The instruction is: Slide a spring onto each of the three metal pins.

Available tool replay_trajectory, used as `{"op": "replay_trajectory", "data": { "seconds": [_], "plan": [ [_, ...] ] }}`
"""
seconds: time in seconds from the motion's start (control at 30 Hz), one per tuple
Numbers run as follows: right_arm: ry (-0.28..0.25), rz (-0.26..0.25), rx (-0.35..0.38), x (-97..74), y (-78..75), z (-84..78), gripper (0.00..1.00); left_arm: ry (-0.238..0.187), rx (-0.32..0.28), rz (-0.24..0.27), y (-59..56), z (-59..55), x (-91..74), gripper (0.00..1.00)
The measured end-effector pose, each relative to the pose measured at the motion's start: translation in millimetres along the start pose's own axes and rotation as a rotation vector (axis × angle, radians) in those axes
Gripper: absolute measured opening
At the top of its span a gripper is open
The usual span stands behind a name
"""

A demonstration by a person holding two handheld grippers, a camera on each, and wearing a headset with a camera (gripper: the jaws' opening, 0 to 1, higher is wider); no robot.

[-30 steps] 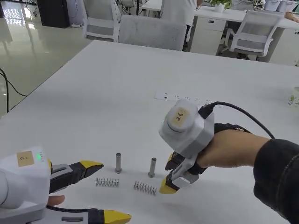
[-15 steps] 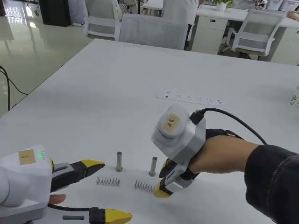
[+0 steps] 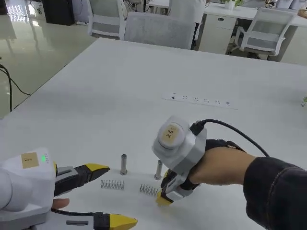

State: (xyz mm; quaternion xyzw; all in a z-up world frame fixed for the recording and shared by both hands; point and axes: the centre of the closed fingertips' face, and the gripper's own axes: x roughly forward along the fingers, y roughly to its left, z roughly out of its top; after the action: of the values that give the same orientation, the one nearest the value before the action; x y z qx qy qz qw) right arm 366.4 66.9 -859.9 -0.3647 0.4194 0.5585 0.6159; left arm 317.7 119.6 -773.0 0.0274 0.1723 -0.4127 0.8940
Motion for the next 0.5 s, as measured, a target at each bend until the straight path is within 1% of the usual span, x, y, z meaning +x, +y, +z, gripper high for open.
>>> {"op": "replay_trajectory", "data": {
  "seconds": [0.4, 0.5],
  "plan": [
    [0.011, -0.005, 0.003, 5.5, -1.2, -0.6, 0.13, 0.000, -0.001, 0.000, 0.3, 0.2, 0.2, 0.67],
    [0.018, -0.006, -0.007, 6.2, -1.1, -0.7, 0.11, -0.001, -0.001, 0.000, 0.4, 0.3, 0.4, 0.67]
  ]
}}
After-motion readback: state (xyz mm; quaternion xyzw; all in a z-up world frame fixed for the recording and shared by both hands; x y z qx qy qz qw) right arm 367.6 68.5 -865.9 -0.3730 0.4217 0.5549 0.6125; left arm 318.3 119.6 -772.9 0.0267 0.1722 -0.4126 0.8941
